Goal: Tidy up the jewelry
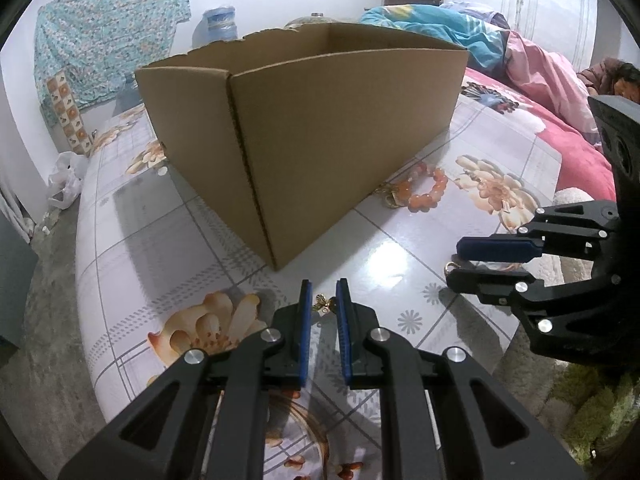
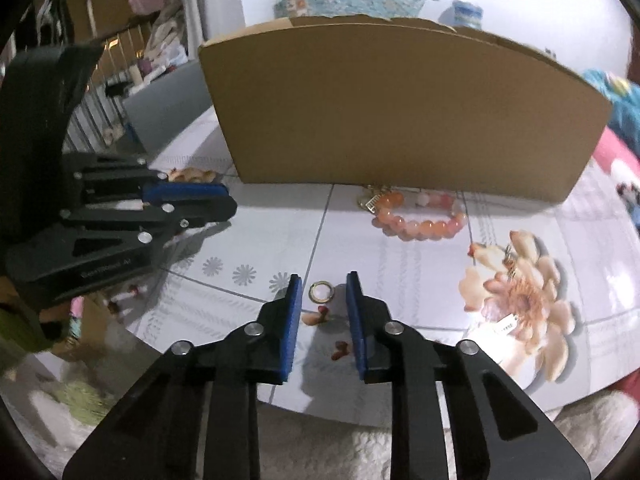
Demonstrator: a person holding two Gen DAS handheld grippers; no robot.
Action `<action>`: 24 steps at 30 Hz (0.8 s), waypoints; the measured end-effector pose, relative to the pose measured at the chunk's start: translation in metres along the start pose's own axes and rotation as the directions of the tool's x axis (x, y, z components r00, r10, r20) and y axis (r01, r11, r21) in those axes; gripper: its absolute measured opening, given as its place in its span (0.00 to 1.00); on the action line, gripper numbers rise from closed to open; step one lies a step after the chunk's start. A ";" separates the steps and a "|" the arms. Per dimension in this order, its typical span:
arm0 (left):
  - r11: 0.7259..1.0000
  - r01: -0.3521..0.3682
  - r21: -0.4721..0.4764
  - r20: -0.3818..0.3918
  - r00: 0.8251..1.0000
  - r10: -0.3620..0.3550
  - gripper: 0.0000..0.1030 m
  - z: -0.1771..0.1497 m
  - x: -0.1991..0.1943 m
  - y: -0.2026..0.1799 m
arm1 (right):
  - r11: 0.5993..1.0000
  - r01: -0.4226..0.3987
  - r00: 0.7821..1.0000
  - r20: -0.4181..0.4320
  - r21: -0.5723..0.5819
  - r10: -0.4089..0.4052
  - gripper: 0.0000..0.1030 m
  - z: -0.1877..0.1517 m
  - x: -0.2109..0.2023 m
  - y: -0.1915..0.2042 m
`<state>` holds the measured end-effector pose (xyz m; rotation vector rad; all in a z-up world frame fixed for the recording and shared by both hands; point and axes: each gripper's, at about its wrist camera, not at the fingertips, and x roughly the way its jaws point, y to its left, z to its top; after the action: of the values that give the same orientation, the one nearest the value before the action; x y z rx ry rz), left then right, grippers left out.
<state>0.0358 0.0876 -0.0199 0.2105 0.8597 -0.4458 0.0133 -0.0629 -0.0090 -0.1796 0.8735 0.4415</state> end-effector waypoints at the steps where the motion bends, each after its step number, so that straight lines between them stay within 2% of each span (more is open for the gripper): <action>1: 1.000 0.001 -0.001 0.001 1.000 -0.001 0.11 0.000 0.000 0.000 | 1.000 0.007 1.000 -0.002 -0.010 -0.007 0.13 0.001 0.001 0.001; 2: 1.000 0.002 -0.002 0.004 1.000 -0.002 0.11 0.000 -0.001 0.001 | 1.000 0.006 1.000 -0.004 -0.009 -0.006 0.09 0.001 0.001 0.002; 9: 1.000 0.001 -0.007 0.009 1.000 -0.001 0.11 0.000 -0.002 0.004 | 1.000 -0.008 1.000 -0.002 0.013 0.008 0.08 0.003 0.002 0.001; 10: 1.000 0.001 -0.007 0.010 1.000 -0.001 0.11 -0.001 -0.003 0.003 | 1.000 -0.010 1.000 0.001 0.016 0.010 0.02 0.003 0.002 0.001; 11: 1.000 0.000 -0.006 0.012 1.000 0.000 0.11 -0.001 -0.003 0.003 | 1.000 -0.013 1.000 0.000 0.020 0.013 0.00 0.002 0.000 0.000; 18: 1.000 -0.007 -0.002 0.021 1.000 0.007 0.11 -0.001 -0.008 0.003 | 0.999 -0.026 1.000 -0.005 0.040 0.026 0.00 0.000 -0.002 -0.009; 20: 1.000 -0.010 -0.005 0.022 1.000 0.011 0.11 -0.002 -0.009 0.003 | 0.998 -0.026 1.000 -0.003 0.058 0.026 0.03 0.000 -0.005 -0.011; 22: 1.000 -0.012 -0.007 0.022 1.000 0.012 0.11 -0.003 -0.009 0.002 | 0.997 -0.035 0.999 0.000 0.070 0.035 0.21 -0.001 -0.007 -0.013; 24: 1.000 -0.012 -0.007 0.022 1.000 0.012 0.11 -0.003 -0.010 0.002 | 0.997 -0.030 1.000 0.008 0.073 0.029 0.27 -0.001 -0.010 -0.012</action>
<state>0.0293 0.0934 -0.0145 0.2041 0.8383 -0.4333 0.0124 -0.0770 -0.0022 -0.0977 0.8847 0.4364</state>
